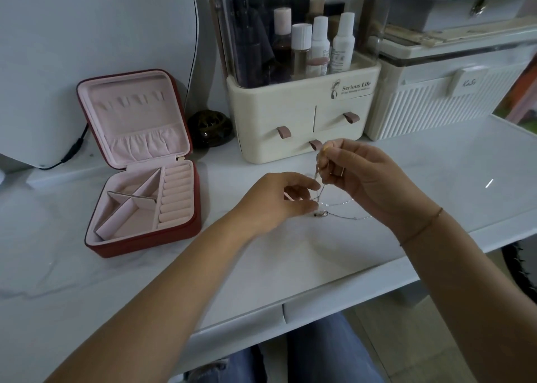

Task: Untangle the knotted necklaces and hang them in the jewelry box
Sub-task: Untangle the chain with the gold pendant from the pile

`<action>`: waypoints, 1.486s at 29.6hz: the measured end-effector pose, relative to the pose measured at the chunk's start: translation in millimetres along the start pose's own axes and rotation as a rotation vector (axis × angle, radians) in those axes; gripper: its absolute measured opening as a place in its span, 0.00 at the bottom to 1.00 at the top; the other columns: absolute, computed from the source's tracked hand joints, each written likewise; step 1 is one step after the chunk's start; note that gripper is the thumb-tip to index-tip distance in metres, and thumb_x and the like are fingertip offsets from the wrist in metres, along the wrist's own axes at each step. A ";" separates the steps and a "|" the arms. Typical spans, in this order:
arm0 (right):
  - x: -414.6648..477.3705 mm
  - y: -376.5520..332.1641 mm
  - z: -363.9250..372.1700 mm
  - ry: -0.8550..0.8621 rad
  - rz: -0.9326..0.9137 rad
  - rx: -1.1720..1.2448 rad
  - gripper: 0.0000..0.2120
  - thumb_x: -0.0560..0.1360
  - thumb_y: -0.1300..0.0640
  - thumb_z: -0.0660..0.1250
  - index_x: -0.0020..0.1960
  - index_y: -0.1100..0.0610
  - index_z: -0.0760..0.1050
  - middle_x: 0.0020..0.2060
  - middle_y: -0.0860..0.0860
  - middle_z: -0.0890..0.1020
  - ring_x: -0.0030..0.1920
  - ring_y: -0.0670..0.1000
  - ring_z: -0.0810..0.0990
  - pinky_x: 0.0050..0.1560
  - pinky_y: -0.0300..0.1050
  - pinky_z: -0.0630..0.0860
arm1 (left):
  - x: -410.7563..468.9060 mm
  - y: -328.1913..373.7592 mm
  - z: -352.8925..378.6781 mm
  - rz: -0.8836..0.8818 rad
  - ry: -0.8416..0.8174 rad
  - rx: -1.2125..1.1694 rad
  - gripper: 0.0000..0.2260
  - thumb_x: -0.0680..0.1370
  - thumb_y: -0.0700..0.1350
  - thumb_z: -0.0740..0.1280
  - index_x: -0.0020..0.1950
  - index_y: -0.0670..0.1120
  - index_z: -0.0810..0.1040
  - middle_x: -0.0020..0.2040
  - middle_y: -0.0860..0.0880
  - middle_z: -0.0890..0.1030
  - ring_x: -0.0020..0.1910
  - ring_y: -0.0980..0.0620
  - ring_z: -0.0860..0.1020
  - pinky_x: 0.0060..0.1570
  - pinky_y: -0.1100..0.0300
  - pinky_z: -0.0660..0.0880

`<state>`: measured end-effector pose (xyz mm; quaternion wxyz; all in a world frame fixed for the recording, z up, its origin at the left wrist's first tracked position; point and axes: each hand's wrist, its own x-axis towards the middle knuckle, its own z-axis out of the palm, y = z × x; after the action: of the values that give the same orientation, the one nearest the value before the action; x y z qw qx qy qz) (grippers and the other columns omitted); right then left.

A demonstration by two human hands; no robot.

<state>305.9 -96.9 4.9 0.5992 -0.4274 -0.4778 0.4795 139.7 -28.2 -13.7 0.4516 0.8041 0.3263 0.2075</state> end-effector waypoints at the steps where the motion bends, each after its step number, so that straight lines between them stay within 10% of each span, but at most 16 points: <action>1: 0.7 -3.3 0.6 0.000 -0.007 -0.003 0.07 0.75 0.56 0.64 0.44 0.61 0.74 0.37 0.53 0.77 0.37 0.49 0.74 0.43 0.39 0.74 | 0.3 -0.6 1.0 0.019 0.006 0.062 0.12 0.71 0.44 0.75 0.54 0.50 0.82 0.46 0.52 0.81 0.42 0.59 0.76 0.44 0.71 0.70; 18: -7.8 -26.4 3.3 0.134 0.015 -0.034 0.05 0.79 0.58 0.60 0.45 0.57 0.72 0.53 0.58 0.83 0.23 0.48 0.66 0.27 0.37 0.67 | 6.5 -11.5 0.8 -0.036 0.061 -0.079 0.03 0.79 0.40 0.64 0.46 0.46 0.76 0.40 0.51 0.84 0.42 0.54 0.82 0.50 0.58 0.75; 30: -15.1 -31.4 3.6 0.116 0.068 -0.008 0.05 0.79 0.59 0.59 0.44 0.55 0.71 0.57 0.56 0.82 0.22 0.44 0.57 0.26 0.36 0.57 | -0.6 0.4 -9.0 -0.093 0.054 -0.056 0.08 0.80 0.39 0.59 0.53 0.48 0.76 0.40 0.53 0.80 0.22 0.59 0.68 0.25 0.65 0.67; 44: -16.8 -38.4 7.4 0.115 0.042 -0.065 0.06 0.79 0.60 0.59 0.44 0.55 0.70 0.57 0.56 0.82 0.23 0.46 0.58 0.28 0.38 0.57 | -5.3 4.4 -12.3 -0.176 0.018 0.139 0.06 0.77 0.41 0.63 0.50 0.46 0.78 0.36 0.53 0.79 0.20 0.64 0.68 0.21 0.72 0.63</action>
<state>303.6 -119.7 40.8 0.6012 -0.4835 -0.4487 0.4511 129.8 -26.4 -3.8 0.4083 0.7998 0.4133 0.1511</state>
